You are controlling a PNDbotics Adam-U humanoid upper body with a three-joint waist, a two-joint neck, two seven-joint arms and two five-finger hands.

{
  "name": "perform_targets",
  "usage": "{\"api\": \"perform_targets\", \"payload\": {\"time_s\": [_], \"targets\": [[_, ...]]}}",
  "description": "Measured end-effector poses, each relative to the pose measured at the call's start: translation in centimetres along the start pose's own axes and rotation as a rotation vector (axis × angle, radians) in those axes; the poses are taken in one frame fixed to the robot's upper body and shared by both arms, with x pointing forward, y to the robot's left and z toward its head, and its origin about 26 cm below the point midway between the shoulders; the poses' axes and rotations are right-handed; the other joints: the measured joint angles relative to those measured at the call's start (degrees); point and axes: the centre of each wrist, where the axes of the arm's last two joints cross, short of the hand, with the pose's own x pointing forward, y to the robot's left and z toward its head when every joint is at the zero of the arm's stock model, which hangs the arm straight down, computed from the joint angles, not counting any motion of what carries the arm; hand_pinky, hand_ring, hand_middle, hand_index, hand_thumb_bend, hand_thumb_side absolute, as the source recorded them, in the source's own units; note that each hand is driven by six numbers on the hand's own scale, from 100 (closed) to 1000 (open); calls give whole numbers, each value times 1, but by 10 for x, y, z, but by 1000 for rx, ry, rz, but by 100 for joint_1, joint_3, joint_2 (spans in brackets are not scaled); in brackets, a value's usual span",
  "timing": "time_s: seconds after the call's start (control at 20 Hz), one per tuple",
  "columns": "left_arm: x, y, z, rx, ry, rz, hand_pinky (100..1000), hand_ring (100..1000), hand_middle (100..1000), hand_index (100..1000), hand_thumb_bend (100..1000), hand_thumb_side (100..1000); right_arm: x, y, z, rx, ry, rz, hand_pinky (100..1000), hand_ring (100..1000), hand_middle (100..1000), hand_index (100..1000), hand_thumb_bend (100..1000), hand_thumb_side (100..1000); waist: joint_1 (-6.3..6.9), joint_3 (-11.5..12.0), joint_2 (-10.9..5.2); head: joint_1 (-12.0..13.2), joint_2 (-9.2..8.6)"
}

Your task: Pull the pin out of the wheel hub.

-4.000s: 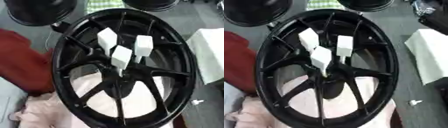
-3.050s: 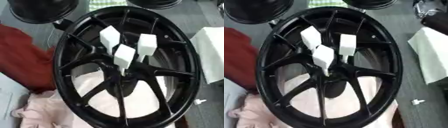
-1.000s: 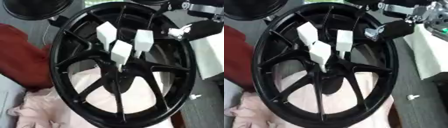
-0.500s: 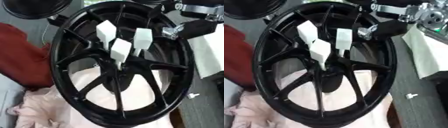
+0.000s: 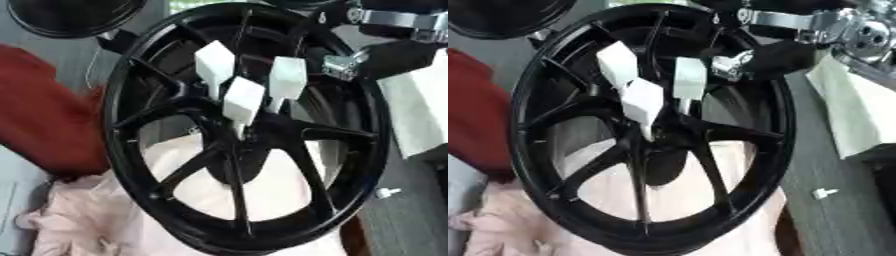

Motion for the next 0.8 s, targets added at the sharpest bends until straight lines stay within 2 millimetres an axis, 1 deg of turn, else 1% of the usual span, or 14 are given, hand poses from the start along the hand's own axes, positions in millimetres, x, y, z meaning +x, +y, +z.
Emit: {"api": "perform_targets", "payload": {"time_s": [0.1,0.2,0.35,0.4,0.5,0.6,0.7,0.8], "targets": [[0,0,0,0,2,1,700,586,492,705,100,792,2,0,-2,0,7,-5,936,1000,860,920,100,708,0,-27,-7,11,5],[0,0,1,1,8,2,700,587,492,705,100,790,4,1,-5,6,15,-5,943,1000,866,923,100,687,0,-57,-35,15,51],[-1,0,2,3,15,4,700,587,493,705,100,786,9,2,-11,29,28,3,953,1000,869,926,100,528,0,-106,-126,19,104],[-1,0,2,3,16,5,700,587,493,705,100,785,11,2,-12,36,32,8,953,1000,869,927,100,515,0,-120,-145,21,114],[-1,0,2,3,15,7,700,588,493,705,100,784,13,2,-15,47,40,18,954,1000,865,927,100,422,0,-141,-155,24,149],[-1,0,2,3,15,9,700,588,493,705,100,783,16,3,-18,50,42,24,957,1000,864,931,100,374,0,-156,-172,37,158],[-1,0,2,4,17,12,700,588,493,705,100,784,19,2,-21,50,35,27,959,1000,862,934,100,303,0,-180,-199,46,189],[-1,0,2,4,19,12,700,589,494,705,100,787,21,2,-22,50,31,28,959,1000,861,934,100,279,0,-197,-215,49,201]]}}
